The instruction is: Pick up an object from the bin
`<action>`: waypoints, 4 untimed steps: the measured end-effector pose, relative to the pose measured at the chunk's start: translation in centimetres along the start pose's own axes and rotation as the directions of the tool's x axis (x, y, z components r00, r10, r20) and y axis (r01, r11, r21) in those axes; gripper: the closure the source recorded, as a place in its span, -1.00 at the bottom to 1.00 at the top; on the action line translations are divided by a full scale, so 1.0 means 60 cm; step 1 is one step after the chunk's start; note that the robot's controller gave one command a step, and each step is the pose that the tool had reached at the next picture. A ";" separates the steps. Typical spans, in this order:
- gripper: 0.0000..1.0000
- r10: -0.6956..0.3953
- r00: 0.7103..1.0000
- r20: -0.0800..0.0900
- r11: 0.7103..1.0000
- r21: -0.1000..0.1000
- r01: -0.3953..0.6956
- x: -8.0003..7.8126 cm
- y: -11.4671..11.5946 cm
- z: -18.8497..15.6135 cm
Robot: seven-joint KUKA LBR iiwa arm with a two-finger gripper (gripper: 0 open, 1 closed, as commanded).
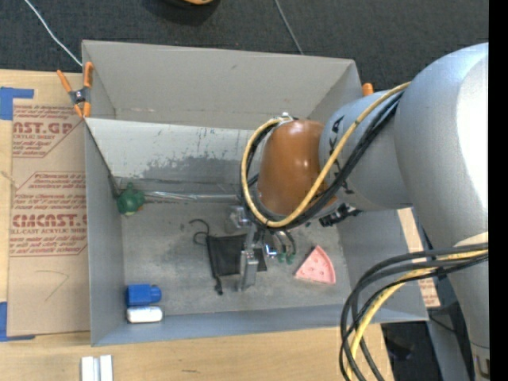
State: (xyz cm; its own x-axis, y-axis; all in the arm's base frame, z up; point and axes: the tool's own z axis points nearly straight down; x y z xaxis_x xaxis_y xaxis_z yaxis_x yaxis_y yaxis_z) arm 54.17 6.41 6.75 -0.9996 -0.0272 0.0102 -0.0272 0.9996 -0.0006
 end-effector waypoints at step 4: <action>1.00 0.001 1.000 0.003 1.000 -0.003 -0.001 -0.001 0.002 0.000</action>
Offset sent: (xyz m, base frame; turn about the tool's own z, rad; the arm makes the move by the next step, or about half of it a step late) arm 0.0000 0.0000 0.0000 0.0000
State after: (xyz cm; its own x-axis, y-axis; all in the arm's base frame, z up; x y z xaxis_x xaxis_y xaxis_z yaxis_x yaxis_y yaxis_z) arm 54.24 6.53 6.76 -0.9996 -0.0263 0.0067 -0.0263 0.9997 0.0028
